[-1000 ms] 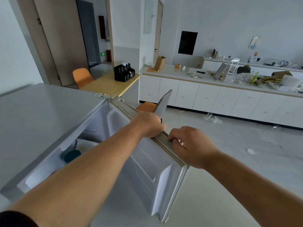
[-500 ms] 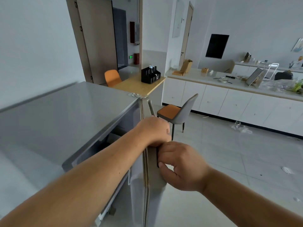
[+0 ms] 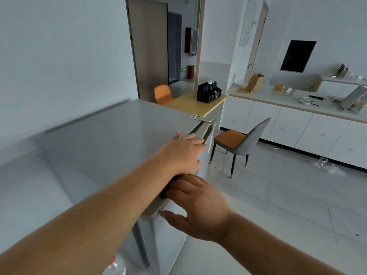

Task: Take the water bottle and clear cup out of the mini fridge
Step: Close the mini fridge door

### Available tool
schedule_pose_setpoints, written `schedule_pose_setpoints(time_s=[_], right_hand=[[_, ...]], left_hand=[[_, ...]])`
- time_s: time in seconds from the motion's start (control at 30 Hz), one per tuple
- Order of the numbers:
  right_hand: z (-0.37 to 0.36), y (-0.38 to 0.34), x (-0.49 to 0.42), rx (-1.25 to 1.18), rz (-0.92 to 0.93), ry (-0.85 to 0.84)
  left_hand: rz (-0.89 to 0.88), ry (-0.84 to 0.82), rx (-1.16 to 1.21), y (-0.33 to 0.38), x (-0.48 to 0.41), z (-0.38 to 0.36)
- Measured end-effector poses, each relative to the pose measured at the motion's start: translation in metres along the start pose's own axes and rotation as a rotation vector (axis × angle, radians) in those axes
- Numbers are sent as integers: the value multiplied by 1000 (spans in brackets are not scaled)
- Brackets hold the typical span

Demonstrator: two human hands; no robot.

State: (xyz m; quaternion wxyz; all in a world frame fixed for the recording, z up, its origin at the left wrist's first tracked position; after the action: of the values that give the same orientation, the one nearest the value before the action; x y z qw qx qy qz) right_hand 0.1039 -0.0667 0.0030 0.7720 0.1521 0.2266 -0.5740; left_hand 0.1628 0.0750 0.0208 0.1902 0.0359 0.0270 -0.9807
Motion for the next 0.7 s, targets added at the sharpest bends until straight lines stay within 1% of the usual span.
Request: schedule_pose_setpoints(time_s=[0.17, 0.33, 0.5, 0.7], right_hand=[[-16, -1, -17, 9, 15, 72], [-20, 3, -21, -10, 47, 142], [-20, 2, -21, 1, 51, 150], [-18, 1, -21, 26, 61, 109]], left_hand=[[-4, 39, 59, -22, 0, -5], [-5, 41, 134, -26, -2, -6], [-10, 57, 152, -26, 0, -4], [-8, 43, 164, -26, 1, -3]])
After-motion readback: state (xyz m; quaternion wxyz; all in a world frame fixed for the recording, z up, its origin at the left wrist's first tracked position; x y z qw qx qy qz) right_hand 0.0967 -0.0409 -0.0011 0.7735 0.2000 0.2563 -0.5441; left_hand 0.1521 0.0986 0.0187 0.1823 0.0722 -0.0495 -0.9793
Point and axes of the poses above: each hand's wrist, its own x-axis away from the middle knuckle, its own z-axis out of the back of the hand, y = z × x, the point moved 6 cm from there along -x, towards the middle knuckle, and after that the axes turned 8 degrees about z, right-handed, at the moved point
